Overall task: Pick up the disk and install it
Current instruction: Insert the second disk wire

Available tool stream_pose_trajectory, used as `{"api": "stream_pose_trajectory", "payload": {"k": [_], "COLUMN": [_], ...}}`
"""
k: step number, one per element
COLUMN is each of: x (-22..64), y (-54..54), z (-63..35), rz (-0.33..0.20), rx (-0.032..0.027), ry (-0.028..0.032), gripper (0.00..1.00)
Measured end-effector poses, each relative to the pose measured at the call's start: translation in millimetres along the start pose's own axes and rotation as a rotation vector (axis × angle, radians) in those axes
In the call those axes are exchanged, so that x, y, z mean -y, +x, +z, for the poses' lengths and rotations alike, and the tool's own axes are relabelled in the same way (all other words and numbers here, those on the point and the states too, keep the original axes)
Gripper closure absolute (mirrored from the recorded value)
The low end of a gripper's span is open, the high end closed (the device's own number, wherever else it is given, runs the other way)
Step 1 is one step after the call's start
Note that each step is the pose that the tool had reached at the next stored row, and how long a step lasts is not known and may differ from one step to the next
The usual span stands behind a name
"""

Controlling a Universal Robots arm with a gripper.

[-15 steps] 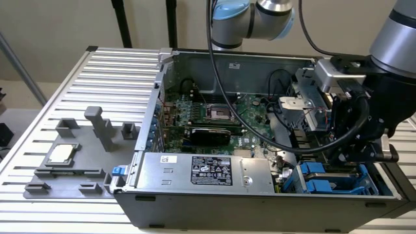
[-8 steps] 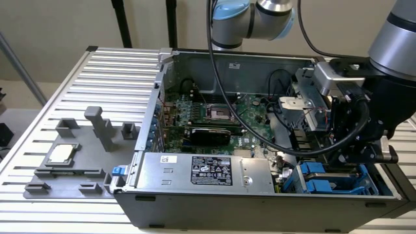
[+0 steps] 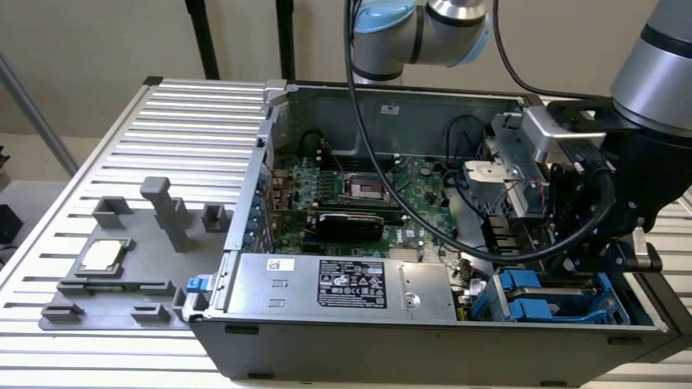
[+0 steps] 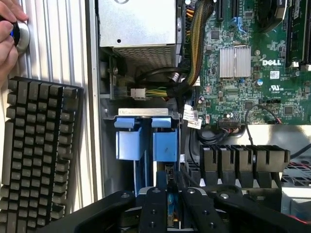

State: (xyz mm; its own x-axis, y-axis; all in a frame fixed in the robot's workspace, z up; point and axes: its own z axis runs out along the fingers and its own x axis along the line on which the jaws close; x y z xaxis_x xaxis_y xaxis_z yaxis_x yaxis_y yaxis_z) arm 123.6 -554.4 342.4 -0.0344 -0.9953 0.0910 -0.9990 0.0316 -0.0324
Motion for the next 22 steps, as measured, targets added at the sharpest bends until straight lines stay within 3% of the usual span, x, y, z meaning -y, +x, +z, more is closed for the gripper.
{"api": "stream_pose_trajectory", "payload": {"k": [5,10,18,22], "x": [0.7,1.1,1.1,0.9], "y": [-0.4,-0.4,-0.5,-0.9], "z": [-0.4,-7.8,-5.9,-2.7], "rz": [-0.005,-0.005,-0.007,-0.008], "rx": [0.0005,-0.001,-0.0286,-0.034], "ry": [0.0007,0.0008,0.0017,0.002], "gripper": [0.81,0.81,0.81,0.81]}}
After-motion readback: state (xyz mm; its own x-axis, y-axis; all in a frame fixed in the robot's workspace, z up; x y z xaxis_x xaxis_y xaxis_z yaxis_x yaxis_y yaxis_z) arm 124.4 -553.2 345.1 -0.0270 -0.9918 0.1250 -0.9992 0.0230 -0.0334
